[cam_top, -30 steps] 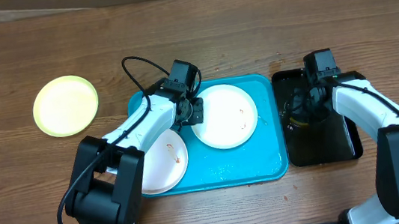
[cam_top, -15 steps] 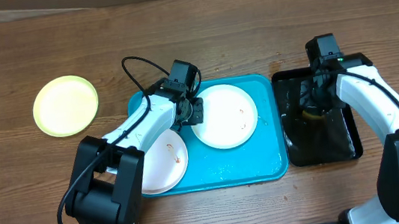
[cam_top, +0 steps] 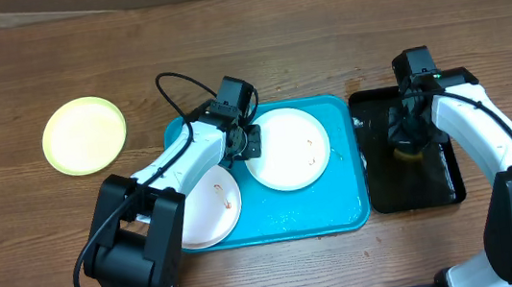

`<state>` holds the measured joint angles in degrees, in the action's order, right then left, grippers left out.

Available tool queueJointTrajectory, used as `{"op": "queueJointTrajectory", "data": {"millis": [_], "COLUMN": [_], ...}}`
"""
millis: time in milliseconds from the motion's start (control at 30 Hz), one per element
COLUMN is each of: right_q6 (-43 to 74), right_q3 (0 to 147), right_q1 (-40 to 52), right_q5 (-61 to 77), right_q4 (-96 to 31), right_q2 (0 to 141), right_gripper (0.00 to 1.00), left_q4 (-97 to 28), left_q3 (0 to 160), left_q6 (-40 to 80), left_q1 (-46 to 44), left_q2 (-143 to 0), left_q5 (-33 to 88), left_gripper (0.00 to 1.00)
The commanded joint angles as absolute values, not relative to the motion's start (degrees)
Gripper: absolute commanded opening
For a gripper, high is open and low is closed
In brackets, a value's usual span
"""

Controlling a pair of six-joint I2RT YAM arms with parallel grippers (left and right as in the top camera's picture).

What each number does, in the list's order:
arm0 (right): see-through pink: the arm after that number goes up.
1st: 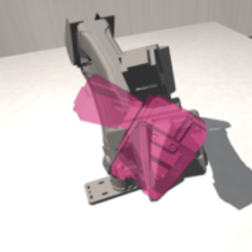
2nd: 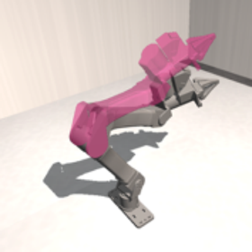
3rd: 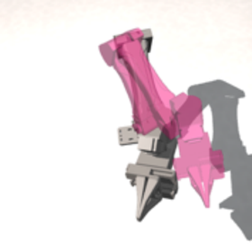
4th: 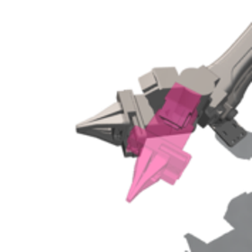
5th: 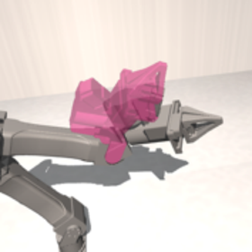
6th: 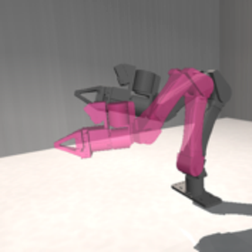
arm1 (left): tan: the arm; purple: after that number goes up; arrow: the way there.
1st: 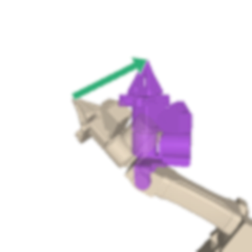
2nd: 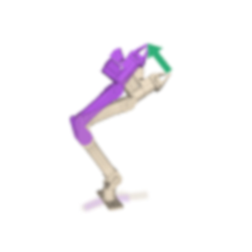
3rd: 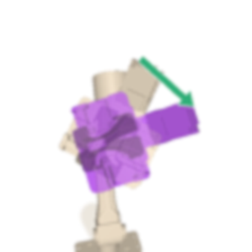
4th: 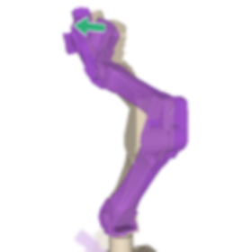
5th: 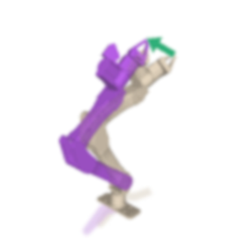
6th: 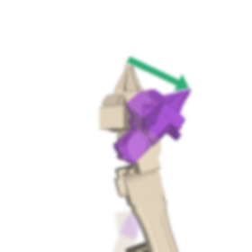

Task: Clean dirty plates on tray and stack at the side
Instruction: 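Rub the sponge in the black tray's water with right gripper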

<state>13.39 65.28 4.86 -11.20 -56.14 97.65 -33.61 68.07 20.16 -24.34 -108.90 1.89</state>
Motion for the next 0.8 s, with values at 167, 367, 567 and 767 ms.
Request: {"op": "queueJointTrajectory", "data": {"millis": [167, 367, 567, 767], "right_q6": [13.1, 11.7, 6.2, 4.2], "right_q3": [67.3, 67.3, 68.3, 70.5], "right_q1": [4.9, 4.9, 5.5, 6.5], "right_q5": [-23.3, -23.4, -20.1, -20.8], "right_q4": [-57.8, -57.8, -57.8, -58.7], "right_q2": [96.2, 96.2, 96.2, 96.2], "right_gripper": [0.04, 0.04, 0.04, 0.04], "left_q4": [-32.0, -31.3, -34.5, -34.0], "left_q3": [68.6, 68.8, 68.8, 68.8], "left_q6": [24.4, 23.4, 25.2, 25.3], "left_q1": [-23.9, -23.5, -23.7, -23.7], "left_q2": [-109.4, -109.4, -109.4, -109.4], "left_q5": [2.7, 3.1, 4.7, 4.7], "left_gripper": [0.3, 0.04, 0.04, 0.05]}}
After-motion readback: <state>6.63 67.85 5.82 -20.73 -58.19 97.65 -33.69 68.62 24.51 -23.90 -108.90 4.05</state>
